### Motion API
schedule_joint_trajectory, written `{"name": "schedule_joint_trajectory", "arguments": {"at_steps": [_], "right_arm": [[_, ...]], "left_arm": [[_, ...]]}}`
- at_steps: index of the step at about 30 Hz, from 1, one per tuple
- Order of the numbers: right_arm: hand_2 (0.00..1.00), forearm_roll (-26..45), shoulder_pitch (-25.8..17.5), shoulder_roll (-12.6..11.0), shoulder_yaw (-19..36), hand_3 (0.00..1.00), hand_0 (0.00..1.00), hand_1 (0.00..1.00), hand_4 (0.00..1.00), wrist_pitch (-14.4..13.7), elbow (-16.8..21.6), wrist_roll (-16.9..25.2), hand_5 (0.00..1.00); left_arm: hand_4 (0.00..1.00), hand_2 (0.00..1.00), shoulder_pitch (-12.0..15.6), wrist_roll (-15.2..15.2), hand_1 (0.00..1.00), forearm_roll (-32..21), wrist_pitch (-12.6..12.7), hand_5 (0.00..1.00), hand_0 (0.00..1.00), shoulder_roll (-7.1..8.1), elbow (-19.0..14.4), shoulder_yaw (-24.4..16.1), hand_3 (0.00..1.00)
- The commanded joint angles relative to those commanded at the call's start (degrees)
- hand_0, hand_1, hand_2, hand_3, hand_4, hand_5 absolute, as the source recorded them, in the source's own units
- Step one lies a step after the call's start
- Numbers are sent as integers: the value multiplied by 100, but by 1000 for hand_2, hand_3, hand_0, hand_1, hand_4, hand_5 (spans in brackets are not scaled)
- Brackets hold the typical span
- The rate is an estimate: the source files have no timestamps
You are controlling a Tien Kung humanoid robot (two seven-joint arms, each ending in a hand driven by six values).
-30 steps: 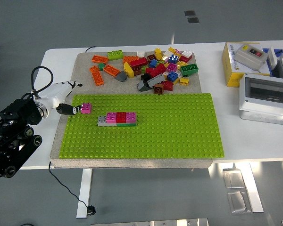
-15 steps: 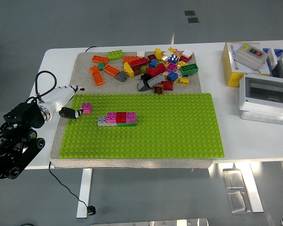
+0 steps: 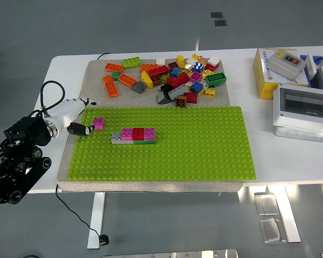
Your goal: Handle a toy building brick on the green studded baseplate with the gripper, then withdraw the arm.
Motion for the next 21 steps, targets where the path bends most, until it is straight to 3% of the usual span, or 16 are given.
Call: {"name": "schedule_joint_trajectory", "arguments": {"at_steps": [13,21], "right_arm": [[605,-11,8,-7,1,753,652,564,616,4,-5,16,998],[606,-26,6,-8,-2,754,652,564,615,8,-7,17,998]], "left_arm": [[708,998,15,-44,998,-5,72,246,998,-51,72,15,880],[717,998,103,-101,998,28,106,252,998,-77,-83,-159,878]]}}
